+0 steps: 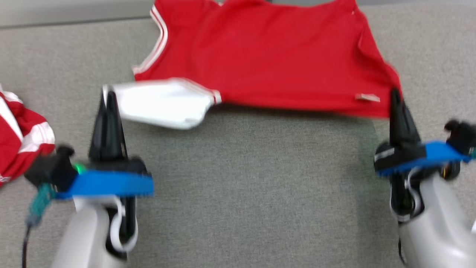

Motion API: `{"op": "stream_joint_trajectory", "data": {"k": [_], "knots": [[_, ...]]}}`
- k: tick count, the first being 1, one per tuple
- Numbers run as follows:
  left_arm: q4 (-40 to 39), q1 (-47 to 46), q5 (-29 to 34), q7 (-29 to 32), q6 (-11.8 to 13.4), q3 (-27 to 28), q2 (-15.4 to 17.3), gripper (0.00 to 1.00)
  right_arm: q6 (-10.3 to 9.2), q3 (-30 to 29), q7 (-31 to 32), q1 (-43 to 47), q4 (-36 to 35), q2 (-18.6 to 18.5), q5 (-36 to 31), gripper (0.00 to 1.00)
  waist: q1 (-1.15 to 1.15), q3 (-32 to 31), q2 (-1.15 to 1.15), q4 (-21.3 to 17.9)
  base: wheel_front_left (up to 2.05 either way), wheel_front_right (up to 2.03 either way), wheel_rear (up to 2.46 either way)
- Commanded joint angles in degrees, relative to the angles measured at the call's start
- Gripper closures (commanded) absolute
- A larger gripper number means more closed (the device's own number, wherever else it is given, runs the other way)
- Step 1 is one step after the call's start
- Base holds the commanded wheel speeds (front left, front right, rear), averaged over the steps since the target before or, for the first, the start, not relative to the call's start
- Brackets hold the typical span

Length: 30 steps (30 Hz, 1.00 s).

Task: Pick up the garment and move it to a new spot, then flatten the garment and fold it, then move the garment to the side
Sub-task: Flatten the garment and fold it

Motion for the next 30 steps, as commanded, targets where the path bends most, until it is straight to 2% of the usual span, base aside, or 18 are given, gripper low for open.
{"op": "stream_joint_trajectory", "data": {"k": [1,10,19,25,30], "knots": [[-2.09,4.24,-0.01,-0.14,0.88,0.54,-0.47,1.0,0.03,-0.34,-0.19,4.2,-0.89,0.32,0.06,1.0,0.02,-1.94,0.0,-0.33,0.0,0.0,0.0],[-6.87,21.89,-0.88,-0.15,2.41,0.0,-3.02,1.0,0.03,-2.97,-0.2,21.59,-6.49,2.03,-2.0,1.0,0.02,-8.81,0.0,1.52,0.0,0.0,0.0],[-10.26,30.57,-0.05,0.47,3.47,-1.86,-2.51,1.0,0.03,-3.5,1.26,32.43,-11.25,2.98,-4.65,1.0,0.02,-12.02,0.0,1.54,0.0,0.0,0.0],[-11.18,30.87,0.82,1.33,3.77,-2.79,-1.78,1.0,0.03,-4.48,3.85,34.56,-15.12,3.51,-6.31,1.0,0.02,-11.52,0.0,0.56,0.0,0.0,0.0],[-11.19,26.23,1.94,2.43,2.61,-3.69,-0.51,1.0,0.03,-4.66,6.49,32.29,-16.28,3.81,-7.87,1.0,0.02,-10.26,0.0,-0.32,0.0,0.0,0.0]]}}
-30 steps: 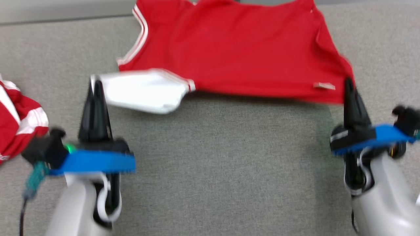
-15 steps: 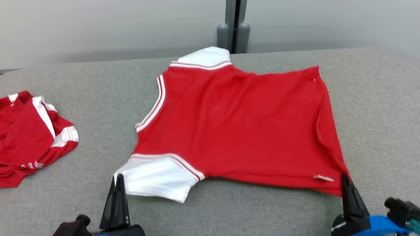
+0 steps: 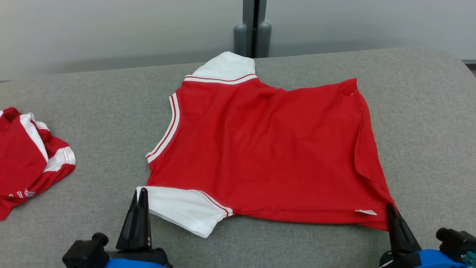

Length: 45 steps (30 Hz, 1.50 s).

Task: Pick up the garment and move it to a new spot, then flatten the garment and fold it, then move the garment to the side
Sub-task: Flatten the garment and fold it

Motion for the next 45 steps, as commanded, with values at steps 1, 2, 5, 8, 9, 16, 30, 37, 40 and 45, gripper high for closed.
{"op": "stream_joint_trajectory", "data": {"k": [1,2,5,8,9,16,30,37,40,45], "knots": [[-0.1,-1.48,0.4,0.06,-0.29,-0.28,0.46,1.0,0.03,0.04,0.48,-0.99,-0.16,0.14,-0.56,1.0,0.0,0.24,0.0,-0.15,0.0,0.0,0.0],[0.06,-2.49,0.58,0.27,-0.49,-0.34,0.63,1.0,0.03,0.06,1.02,-1.6,-0.33,0.15,-0.63,1.0,0.0,0.48,0.0,-0.35,0.0,0.0,0.0],[0.82,-5.56,1.14,0.94,-1.0,-0.57,1.22,1.0,0.03,0.03,2.37,-3.02,-1.03,0.21,-0.77,1.0,0.0,1.32,0.0,-1.01,0.0,0.0,0.0],[2.23,-9.4,1.6,1.78,-1.58,-0.47,2.05,1.0,0.03,0.05,2.98,-4.57,-1.93,0.29,-0.24,1.0,0.0,2.29,0.0,-1.73,0.0,0.0,0.0],[2.8,-10.68,1.61,1.95,-1.82,-0.4,2.17,1.0,0.03,0.1,3.15,-4.95,-2.33,0.3,-0.04,1.0,0.0,2.63,0.0,-1.93,0.0,0.0,0.0],[9.21,-20.41,2.15,3.37,-3.67,-0.6,3.32,1.0,0.03,0.26,4.23,-7.9,-3.07,0.4,1.68,1.0,0.0,5.59,0.0,-2.97,0.0,0.0,0.0],[26.93,-36.9,3.42,2.32,-7.0,-1.99,4.04,1.0,0.03,1.18,5.5,-16.93,1.09,0.4,2.19,0.17,0.0,10.16,0.0,-4.48,0.0,0.0,0.0],[33.31,-40.4,3.95,-0.88,-7.55,-2.44,2.45,0.0,0.03,0.4,2.79,-17.18,2.11,0.39,0.65,0.0,0.0,9.53,0.0,-3.44,0.0,0.0,0.0],[34.36,-39.57,3.88,-1.79,-7.81,-2.24,1.91,0.0,0.03,0.12,1.92,-15.52,1.77,-0.26,-0.31,0.0,0.0,8.44,0.0,-2.8,0.0,0.0,0.0],[34.02,-35.57,4.3,-2.42,-7.5,-1.74,1.78,0.0,0.03,-0.28,1.85,-12.11,0.18,-2.15,-2.22,0.0,0.0,6.54,0.0,-1.73,0.0,0.0,0.0]]}}
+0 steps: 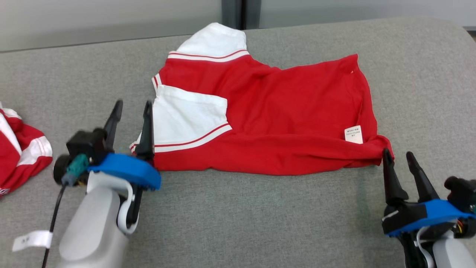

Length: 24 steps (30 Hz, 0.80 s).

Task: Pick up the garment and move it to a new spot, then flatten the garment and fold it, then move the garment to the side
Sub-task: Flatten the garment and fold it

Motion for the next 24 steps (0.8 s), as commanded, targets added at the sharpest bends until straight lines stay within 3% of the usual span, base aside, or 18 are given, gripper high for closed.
{"op": "stream_joint_trajectory", "data": {"k": [1,9,24], "knots": [[-0.39,1.7,0.42,-0.36,0.27,0.13,0.37,0.0,0.03,-0.24,0.23,1.49,-0.75,-0.78,-0.72,0.0,0.0,-0.37,0.0,0.25,0.0,0.0,0.0],[-1.53,9.28,1.36,-0.41,1.07,-0.01,1.29,0.0,0.03,-0.61,2.24,5.3,-1.03,-2.12,-1.87,0.0,0.0,-1.02,0.0,1.17,0.0,0.0,0.0],[4.85,7.5,1.33,2.0,0.85,-2.17,1.07,0.0,0.03,2.59,2.06,-6.81,12.8,-3.41,-3.95,0.0,0.0,1.51,0.0,1.43,0.0,0.0,0.0]]}}
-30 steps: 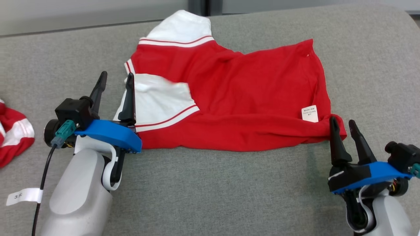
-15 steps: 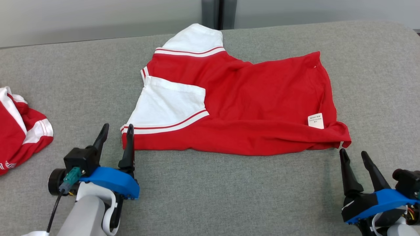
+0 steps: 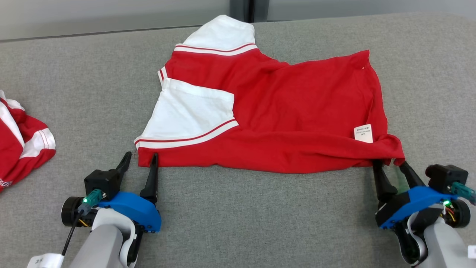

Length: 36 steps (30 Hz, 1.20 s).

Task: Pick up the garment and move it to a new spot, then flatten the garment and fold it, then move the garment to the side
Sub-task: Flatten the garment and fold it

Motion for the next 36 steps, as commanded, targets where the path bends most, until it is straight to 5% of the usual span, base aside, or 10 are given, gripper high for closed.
{"op": "stream_joint_trajectory", "data": {"k": [1,4,5,6,8,20,36], "knots": [[0.98,-1.09,-0.01,-0.13,0.11,-0.08,0.06,0.0,0.03,0.4,-0.13,-1.98,1.75,-0.2,0.28,0.0,0.01,0.35,0.0,0.05,0.0,0.0,0.0],[2.46,-1.99,-0.43,0.04,-0.31,-0.25,-0.2,0.0,0.03,1.02,-0.29,-4.21,4.58,-0.33,1.01,0.0,0.01,0.97,0.0,0.17,0.0,0.0,0.0],[2.99,-2.33,-0.62,0.13,-0.39,-0.3,-0.37,0.0,0.03,1.39,-0.06,-4.8,5.52,-0.39,1.31,0.34,0.01,1.13,0.0,0.19,0.0,0.0,0.0],[3.63,-2.71,-0.76,0.52,-0.46,-0.43,-0.52,0.05,0.03,1.77,-0.15,-5.39,6.38,-0.45,1.65,1.0,0.01,1.27,0.0,0.22,0.0,0.0,0.0],[4.62,-3.41,-0.95,0.58,-0.73,-0.7,-0.77,1.0,0.03,2.34,-0.73,-6.12,7.57,-0.56,2.25,1.0,0.01,1.4,0.0,0.29,0.0,0.0,0.0],[1.45,-0.18,-3.05,-2.2,-0.81,1.29,-1.8,1.0,0.03,4.45,-3.82,0.33,3.64,-1.63,6.1,1.0,0.01,-3.36,0.0,0.3,0.0,0.0,0.0],[-21.01,22.61,-3.04,-0.39,6.0,2.92,-0.76,1.0,0.03,-0.11,7.23,23.45,-18.55,-0.31,5.99,1.0,0.01,-8.79,0.0,2.25,0.0,0.0,0.0]]}}
